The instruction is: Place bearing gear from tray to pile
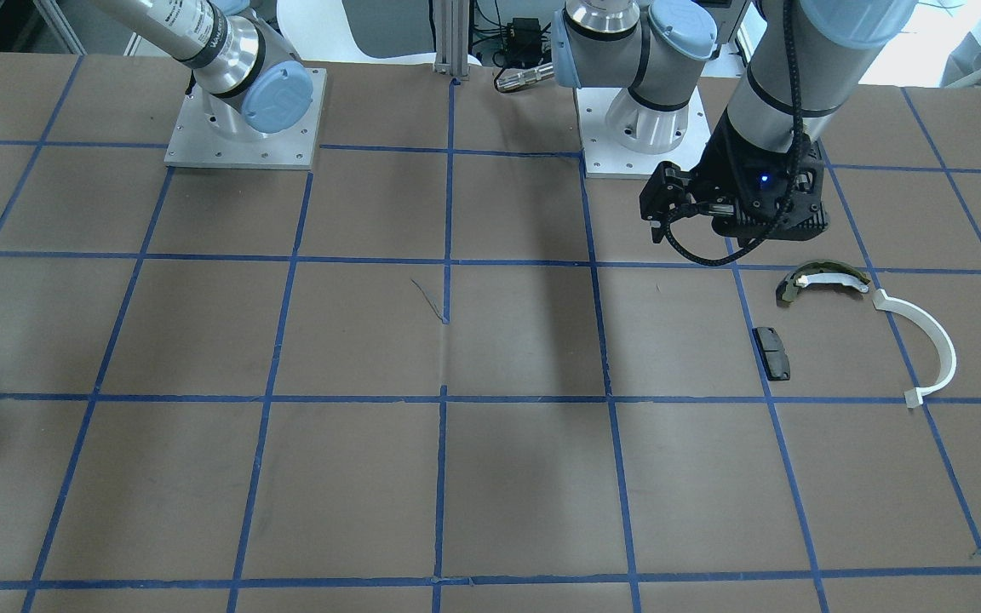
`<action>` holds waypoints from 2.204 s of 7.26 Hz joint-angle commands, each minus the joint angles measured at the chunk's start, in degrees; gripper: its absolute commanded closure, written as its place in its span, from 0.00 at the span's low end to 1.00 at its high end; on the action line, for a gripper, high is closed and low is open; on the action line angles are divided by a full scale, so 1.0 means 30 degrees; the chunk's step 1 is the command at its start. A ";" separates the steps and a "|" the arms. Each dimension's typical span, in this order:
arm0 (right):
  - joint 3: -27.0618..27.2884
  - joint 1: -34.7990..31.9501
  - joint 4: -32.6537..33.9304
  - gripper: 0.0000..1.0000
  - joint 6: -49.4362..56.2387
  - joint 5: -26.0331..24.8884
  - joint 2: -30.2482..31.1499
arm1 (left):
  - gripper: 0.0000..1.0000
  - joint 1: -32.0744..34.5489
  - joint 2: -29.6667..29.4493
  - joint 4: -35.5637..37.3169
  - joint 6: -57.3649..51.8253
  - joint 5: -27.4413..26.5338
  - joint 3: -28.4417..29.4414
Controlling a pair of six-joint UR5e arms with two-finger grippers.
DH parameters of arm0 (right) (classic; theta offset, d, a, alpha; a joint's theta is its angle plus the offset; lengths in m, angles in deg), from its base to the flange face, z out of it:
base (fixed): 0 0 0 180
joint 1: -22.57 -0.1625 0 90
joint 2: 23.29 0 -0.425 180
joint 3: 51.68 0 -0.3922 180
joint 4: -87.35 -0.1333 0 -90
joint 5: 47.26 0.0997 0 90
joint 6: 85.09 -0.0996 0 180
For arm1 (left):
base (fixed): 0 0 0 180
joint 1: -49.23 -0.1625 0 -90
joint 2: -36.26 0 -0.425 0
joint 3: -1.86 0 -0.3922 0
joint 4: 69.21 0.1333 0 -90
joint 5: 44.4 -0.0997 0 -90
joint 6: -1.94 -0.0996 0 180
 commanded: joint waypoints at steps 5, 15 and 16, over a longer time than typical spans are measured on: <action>0.0593 0.0151 0.0129 0.00 1.4124 0.0125 -0.0283 | 0.00 0.0001 -0.0033 0.0001 -0.0010 0.0000 -0.0001; 0.1709 0.0269 0.2410 0.00 1.8231 -0.0169 -0.0839 | 0.00 0.0147 0.0114 0.0235 -0.0126 0.0147 0.0028; 0.1709 0.0270 0.2416 0.02 1.8173 -0.0198 -0.0840 | 0.00 0.0147 0.0259 0.0177 -0.0127 0.0118 0.0028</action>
